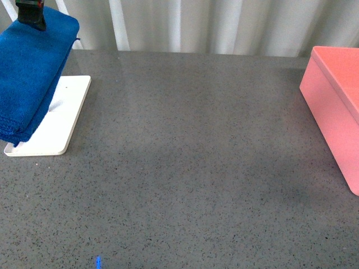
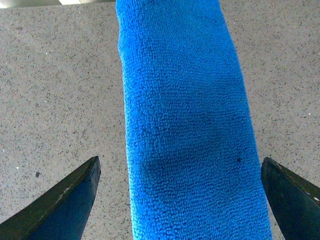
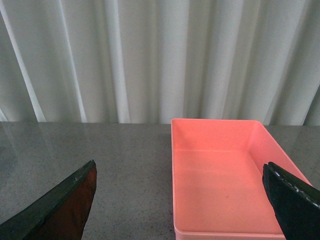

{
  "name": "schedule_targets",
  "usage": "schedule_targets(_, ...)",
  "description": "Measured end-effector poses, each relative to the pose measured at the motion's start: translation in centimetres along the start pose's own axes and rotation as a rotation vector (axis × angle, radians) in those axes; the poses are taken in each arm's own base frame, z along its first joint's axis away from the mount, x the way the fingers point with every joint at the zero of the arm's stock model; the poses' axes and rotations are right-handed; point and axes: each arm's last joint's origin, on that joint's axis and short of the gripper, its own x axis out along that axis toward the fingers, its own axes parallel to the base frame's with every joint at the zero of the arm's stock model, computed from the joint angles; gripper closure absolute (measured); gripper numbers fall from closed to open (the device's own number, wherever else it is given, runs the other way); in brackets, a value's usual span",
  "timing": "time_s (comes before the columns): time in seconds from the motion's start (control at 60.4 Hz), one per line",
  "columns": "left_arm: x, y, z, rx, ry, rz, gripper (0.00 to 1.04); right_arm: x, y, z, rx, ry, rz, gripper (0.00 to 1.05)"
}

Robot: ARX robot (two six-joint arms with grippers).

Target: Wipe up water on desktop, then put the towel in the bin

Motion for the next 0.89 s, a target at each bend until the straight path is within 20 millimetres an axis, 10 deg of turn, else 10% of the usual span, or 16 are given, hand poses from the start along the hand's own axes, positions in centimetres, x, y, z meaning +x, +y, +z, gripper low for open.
schedule_targets(0.514, 0.9, -0.3, -2.0, 0.001, 0.030, -0.007, 0.07, 0.0, 0.0, 0.0, 0.000, 0.000, 0.000, 0.07)
schedule_targets(0.895, 1.1, -0.3, -2.5, -0.003, 0.038, -0.008, 0.70, 0.0, 0.0, 0.0, 0.000, 0.000, 0.000, 0.07)
